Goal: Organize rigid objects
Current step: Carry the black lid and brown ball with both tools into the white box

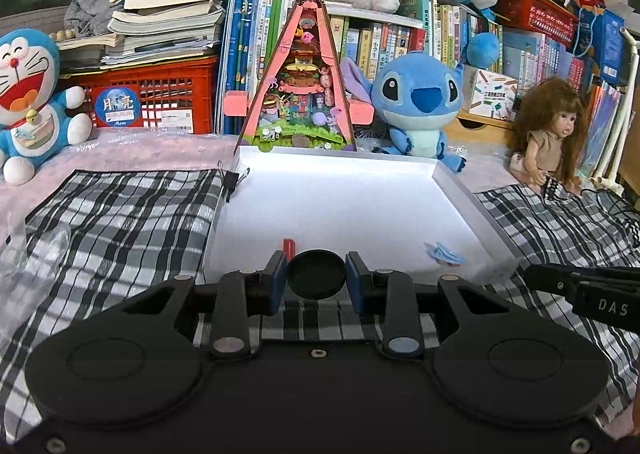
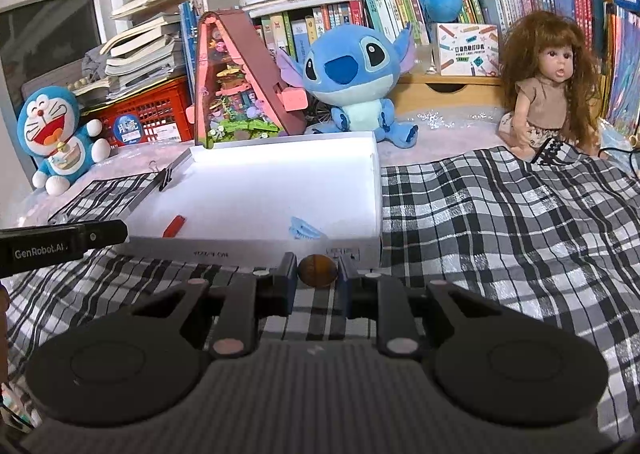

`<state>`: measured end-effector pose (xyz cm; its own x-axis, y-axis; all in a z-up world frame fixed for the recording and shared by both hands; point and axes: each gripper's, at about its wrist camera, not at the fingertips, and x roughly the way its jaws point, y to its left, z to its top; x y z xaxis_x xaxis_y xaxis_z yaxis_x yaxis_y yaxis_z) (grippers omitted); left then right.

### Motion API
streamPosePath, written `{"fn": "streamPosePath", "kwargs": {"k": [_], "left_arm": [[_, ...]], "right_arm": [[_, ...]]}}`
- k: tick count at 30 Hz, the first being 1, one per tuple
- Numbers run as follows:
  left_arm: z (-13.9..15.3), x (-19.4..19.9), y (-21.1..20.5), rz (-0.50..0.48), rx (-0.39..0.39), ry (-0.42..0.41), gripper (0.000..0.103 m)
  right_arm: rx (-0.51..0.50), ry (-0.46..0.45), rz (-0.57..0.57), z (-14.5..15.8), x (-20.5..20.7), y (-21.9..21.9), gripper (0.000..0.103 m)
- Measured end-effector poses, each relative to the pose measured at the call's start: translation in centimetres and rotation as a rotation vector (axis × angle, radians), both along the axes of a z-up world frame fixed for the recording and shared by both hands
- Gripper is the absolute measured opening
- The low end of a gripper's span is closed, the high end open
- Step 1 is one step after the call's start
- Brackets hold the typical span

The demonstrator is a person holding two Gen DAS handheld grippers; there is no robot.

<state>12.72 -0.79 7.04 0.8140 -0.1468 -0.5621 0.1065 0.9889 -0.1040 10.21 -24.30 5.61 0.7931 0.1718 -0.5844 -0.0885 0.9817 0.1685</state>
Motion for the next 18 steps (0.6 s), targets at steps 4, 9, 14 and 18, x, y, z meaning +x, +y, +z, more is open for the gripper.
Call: {"fn": "streamPosePath", "kwargs": {"k": [4, 9, 14, 18], "left_arm": [[0.3, 1.9, 0.0, 0.003, -0.013, 0.009, 0.030], [0.4, 4.4, -0.1, 0.002, -0.018, 0.019, 0.030], [-0.1, 7.3, 0.1, 0.011, -0.032, 0.061, 0.030], [-1.0, 9.3, 0.5, 0.033, -0.032, 0.088, 0.030]], "right_arm": [[0.017, 0.020, -0.007, 0.4, 1.9, -0.2, 0.026], [0.035, 0.055, -0.012, 0.6, 4.2, -0.2, 0.026], [0.051, 0.095, -0.014, 0.5, 6.6, 0.0, 0.026], [0.079, 0.139, -0.022, 0.1, 8.6, 0.2, 0.026]]}}
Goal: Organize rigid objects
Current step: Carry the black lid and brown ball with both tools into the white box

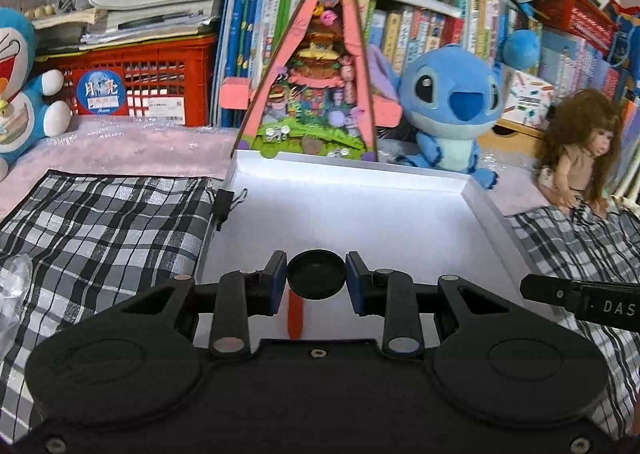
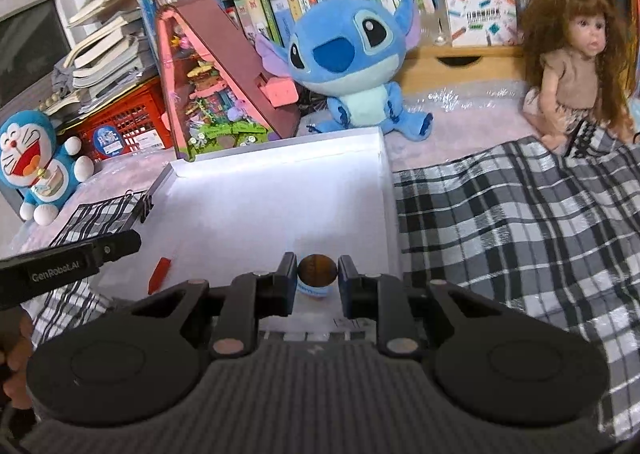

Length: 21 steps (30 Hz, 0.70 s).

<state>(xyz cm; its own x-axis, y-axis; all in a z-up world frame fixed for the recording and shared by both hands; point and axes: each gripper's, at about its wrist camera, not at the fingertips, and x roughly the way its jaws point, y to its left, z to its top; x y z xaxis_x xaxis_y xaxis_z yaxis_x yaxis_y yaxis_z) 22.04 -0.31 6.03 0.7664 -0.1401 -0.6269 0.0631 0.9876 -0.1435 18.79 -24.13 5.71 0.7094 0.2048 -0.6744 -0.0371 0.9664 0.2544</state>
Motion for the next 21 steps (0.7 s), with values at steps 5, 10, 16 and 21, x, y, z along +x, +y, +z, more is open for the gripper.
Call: {"fn": "streamPosePath", "kwargs": {"k": [5, 10, 16, 21], "left_arm": [[-1.4, 1.8, 0.0, 0.019, 0.016, 0.030, 0.030], [-2.4, 2.8, -0.2, 0.024, 0.034, 0.047, 0.030], [-3.1, 3.4, -0.6, 0.025, 0.063, 0.044, 0.030], [-3.6, 3.6, -0.7, 0.026, 0.074, 0.048, 0.030]], "right_arm": [[0.003, 0.050, 0.009, -0.9, 2.1, 0.8, 0.026], [-0.018, 0.081, 0.016, -1.7, 3.8, 1.9, 0.026], [-0.054, 0.088, 0.008, -2.3, 4.9, 2.4, 0.026], [-0.064, 0.097, -0.004, -2.9, 5.4, 2.3, 0.026]]}}
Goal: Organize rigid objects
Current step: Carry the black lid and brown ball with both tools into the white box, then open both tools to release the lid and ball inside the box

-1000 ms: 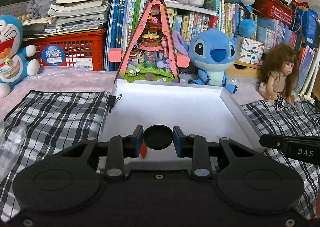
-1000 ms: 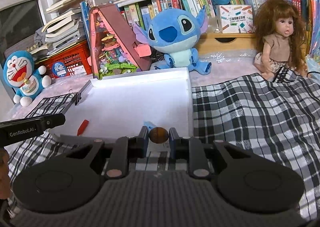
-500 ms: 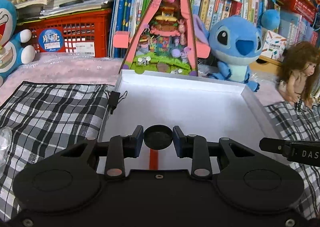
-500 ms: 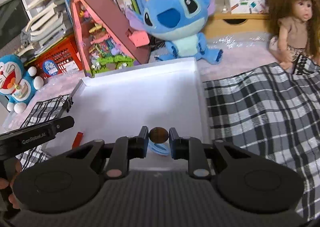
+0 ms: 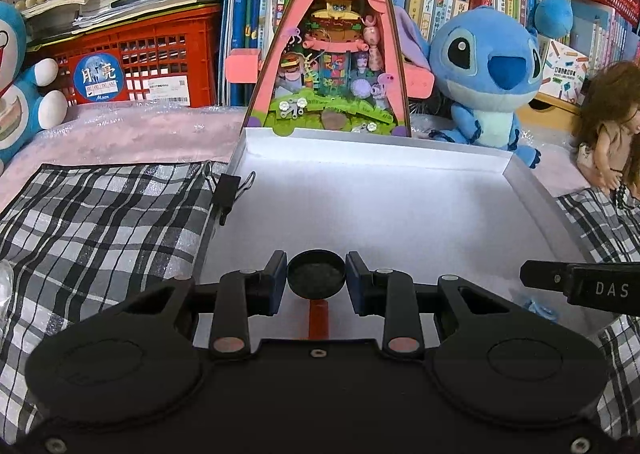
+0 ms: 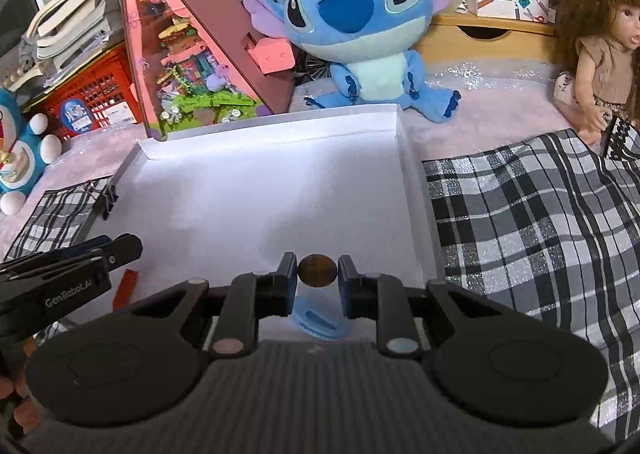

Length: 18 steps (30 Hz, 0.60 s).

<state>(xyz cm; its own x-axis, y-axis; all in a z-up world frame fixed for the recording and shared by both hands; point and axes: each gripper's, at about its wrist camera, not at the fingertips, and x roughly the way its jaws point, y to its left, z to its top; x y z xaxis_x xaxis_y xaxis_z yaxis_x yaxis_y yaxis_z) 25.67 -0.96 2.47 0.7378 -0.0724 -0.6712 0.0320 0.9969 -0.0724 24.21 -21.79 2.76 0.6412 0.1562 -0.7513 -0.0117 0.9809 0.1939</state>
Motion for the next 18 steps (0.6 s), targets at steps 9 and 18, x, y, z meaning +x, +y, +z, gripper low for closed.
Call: {"fn": "streamPosePath", "kwargs": {"k": [9, 18], "left_arm": [[-0.7, 0.1, 0.1, 0.009, 0.014, 0.008, 0.030], [-1.1, 0.0, 0.1, 0.013, 0.022, 0.009, 0.030]], "right_arm": [[-0.016, 0.010, -0.004, -1.0, 0.2, -0.1, 0.026], [-0.025, 0.000, 0.003, -1.1, 0.0, 0.1, 0.027]]}}
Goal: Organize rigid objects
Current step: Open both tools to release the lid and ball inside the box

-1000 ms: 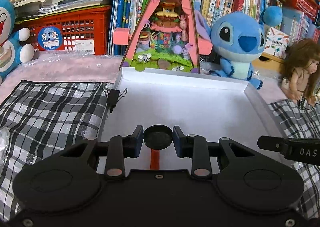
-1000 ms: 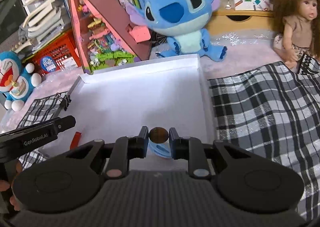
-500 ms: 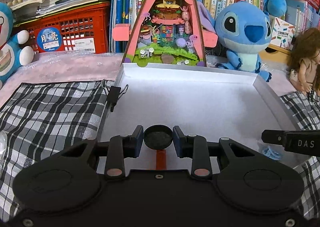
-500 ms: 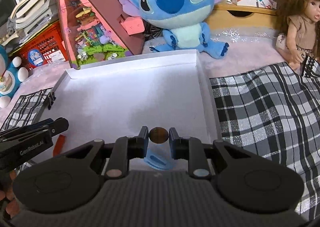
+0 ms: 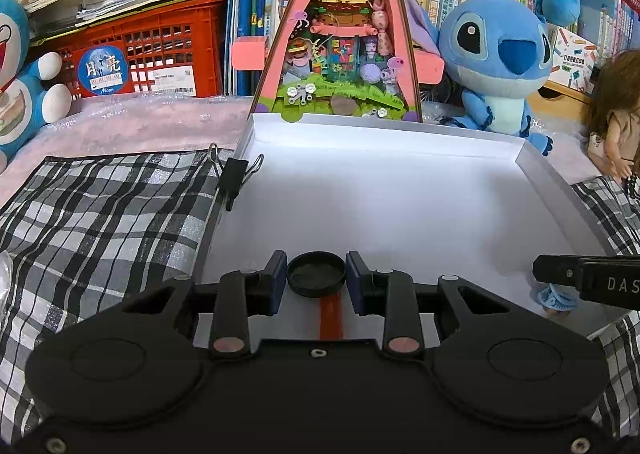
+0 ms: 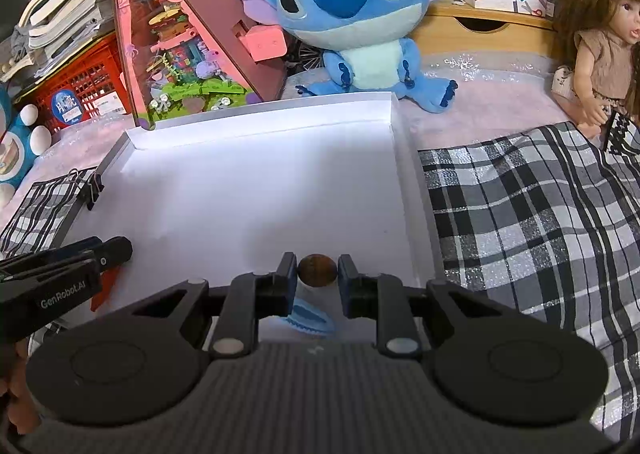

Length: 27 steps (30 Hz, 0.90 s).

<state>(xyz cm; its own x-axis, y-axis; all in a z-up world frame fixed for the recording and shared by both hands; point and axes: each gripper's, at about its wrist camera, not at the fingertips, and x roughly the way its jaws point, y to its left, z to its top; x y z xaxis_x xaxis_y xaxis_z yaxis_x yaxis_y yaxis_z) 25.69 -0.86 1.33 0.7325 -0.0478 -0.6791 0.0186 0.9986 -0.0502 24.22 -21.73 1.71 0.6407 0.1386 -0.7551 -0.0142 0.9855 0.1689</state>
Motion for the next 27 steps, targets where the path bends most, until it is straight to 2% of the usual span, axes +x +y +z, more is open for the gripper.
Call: {"fn": "streamPosePath", "kwargs": {"k": [11, 12, 15, 18, 21, 24, 27], "left_arm": [[0.7, -0.6, -0.1, 0.002, -0.007, -0.020, 0.031], [0.9, -0.8, 0.0, 0.002, -0.009, -0.025, 0.038], [1.7, -1.7, 0.1, 0.003, -0.009, -0.055, 0.048], [2.7, -3.0, 0.2, -0.013, 0.004, -0.086, 0.059], [3.6, -4.6, 0.1, -0.035, 0.025, -0.125, 0.071], [4.5, -6.5, 0.0, -0.062, 0.034, -0.167, 0.078], [5.0, -8.1, 0.1, -0.081, 0.028, -0.180, 0.081]], "right_arm": [[-0.004, -0.019, 0.016, 0.5, -0.4, 0.2, 0.032], [-0.009, -0.027, 0.019, 0.7, -0.5, 0.2, 0.032], [-0.022, -0.053, 0.026, 1.4, -0.9, 0.2, 0.047], [-0.026, -0.080, 0.040, 2.4, -1.6, 0.0, 0.049], [-0.024, -0.121, 0.069, 3.6, -3.1, -0.2, 0.057], [-0.045, -0.162, 0.099, 4.5, -4.7, -0.3, 0.063], [-0.053, -0.188, 0.118, 5.0, -6.2, -0.5, 0.070]]}}
